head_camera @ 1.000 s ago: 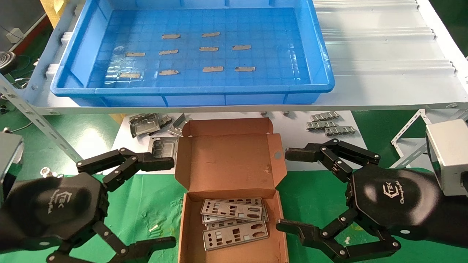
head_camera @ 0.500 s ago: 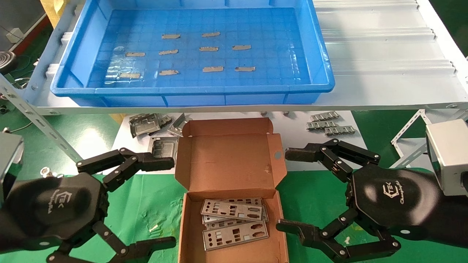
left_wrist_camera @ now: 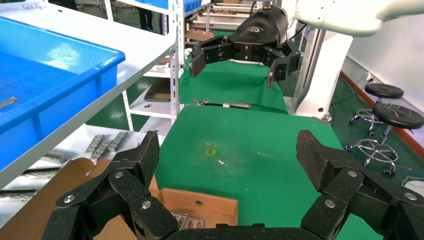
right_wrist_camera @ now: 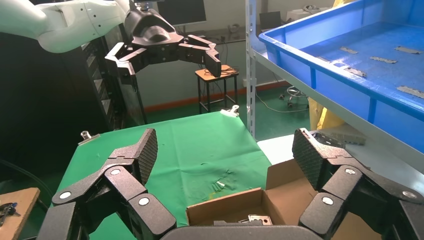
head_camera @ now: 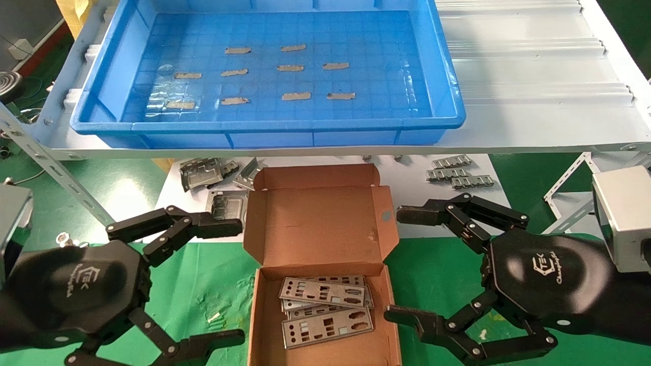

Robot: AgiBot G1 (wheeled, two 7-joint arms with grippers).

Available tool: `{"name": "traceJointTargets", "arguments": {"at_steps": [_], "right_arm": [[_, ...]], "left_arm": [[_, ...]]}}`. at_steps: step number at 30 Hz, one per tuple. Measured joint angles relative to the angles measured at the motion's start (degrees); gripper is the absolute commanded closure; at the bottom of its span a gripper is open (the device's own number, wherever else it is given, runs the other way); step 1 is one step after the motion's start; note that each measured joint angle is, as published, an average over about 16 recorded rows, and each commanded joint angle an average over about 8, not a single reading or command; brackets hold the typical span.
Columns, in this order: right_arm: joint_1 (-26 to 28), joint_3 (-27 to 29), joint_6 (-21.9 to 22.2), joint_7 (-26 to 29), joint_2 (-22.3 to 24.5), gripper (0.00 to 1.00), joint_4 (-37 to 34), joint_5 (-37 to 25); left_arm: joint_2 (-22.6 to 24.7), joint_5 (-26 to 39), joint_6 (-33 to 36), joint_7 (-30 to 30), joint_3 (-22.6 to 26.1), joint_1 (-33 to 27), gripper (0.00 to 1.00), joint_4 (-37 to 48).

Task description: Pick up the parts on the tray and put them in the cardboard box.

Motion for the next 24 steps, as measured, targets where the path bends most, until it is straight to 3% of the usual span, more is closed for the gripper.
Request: {"name": "traceJointTargets", "arguments": {"at_steps": [24], "right_arm": [[0.0,0.0,0.0,0.0,0.0,0.0,0.0,0.0]], "left_arm": [[0.0,0.0,0.0,0.0,0.0,0.0,0.0,0.0]]}}
